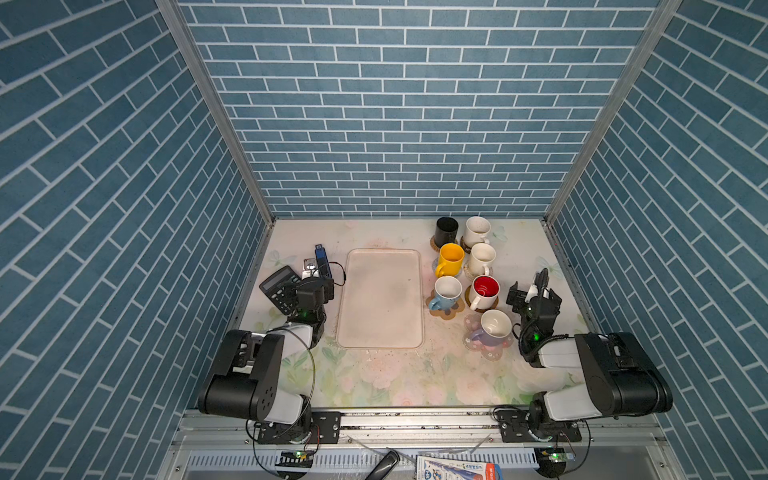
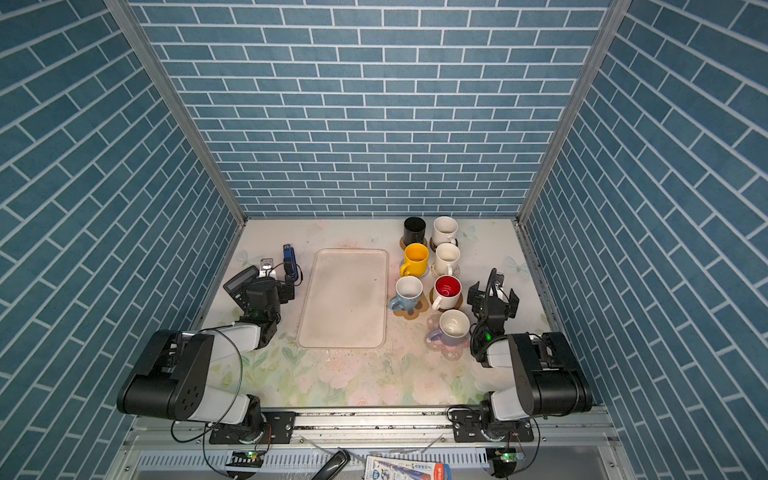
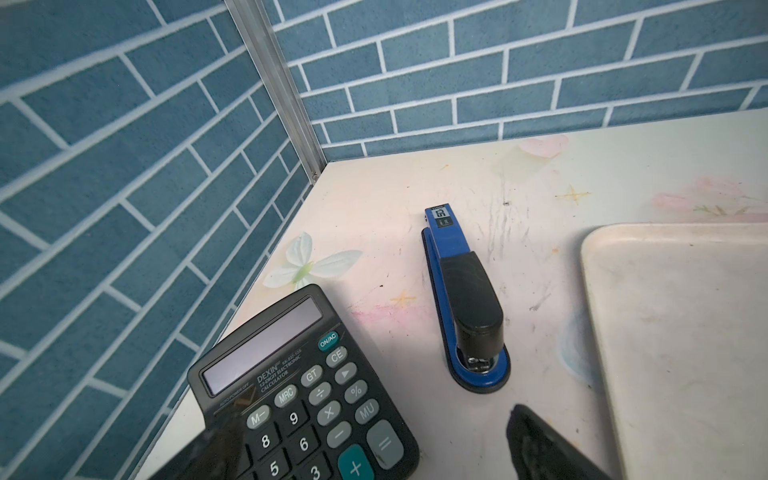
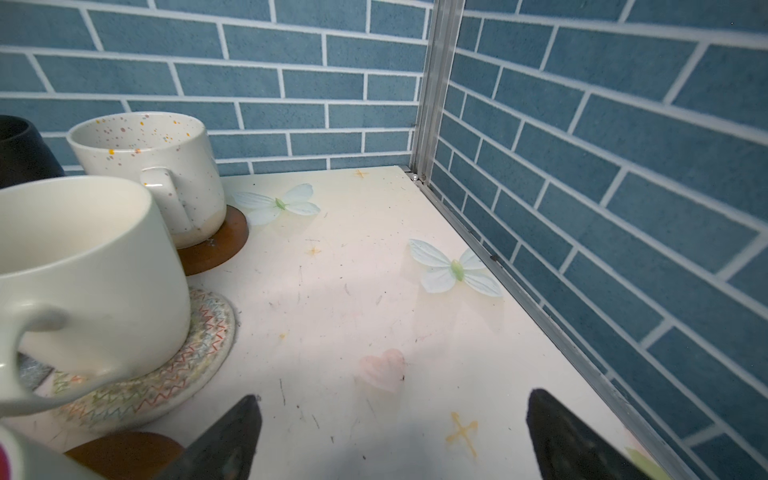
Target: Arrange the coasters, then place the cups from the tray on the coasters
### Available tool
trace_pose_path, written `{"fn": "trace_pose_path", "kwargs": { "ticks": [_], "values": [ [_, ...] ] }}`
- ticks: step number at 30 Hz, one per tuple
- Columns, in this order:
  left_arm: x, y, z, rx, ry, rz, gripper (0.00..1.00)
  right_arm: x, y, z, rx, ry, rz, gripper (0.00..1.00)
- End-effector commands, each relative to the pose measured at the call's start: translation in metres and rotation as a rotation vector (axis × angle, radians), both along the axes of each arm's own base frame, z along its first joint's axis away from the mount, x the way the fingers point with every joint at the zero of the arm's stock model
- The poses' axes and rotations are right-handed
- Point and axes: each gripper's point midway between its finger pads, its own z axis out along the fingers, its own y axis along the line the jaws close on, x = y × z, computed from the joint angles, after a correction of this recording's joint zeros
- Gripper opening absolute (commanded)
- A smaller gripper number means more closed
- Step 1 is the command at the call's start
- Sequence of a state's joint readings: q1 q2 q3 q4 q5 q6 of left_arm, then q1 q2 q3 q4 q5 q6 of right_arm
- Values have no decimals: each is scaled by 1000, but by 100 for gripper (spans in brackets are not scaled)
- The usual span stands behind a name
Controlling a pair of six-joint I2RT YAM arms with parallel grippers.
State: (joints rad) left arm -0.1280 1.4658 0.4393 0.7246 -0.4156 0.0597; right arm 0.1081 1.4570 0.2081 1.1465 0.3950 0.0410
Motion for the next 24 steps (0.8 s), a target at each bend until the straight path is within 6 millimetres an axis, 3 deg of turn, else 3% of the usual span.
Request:
{"fn": "trace_pose_path", "kwargs": {
  "ticks": [1, 8, 15, 19, 24],
  "values": [
    [6, 3, -7, -38, 20, -12, 99, -11, 3, 9, -37, -88, 35, 99],
    [-2, 7, -4, -43, -25, 10, 99, -10, 4, 7, -36, -83, 43, 99],
    [3, 7, -6, -49, -3, 5, 99, -3, 1, 4, -16, -41, 49, 99],
    [2, 5, -6, -49, -8, -8, 99, 9, 14, -4, -12, 7, 142, 99],
    [4, 1, -9, -63, -5, -46, 99, 9, 6, -8, 49, 13, 145, 99]
  ]
}}
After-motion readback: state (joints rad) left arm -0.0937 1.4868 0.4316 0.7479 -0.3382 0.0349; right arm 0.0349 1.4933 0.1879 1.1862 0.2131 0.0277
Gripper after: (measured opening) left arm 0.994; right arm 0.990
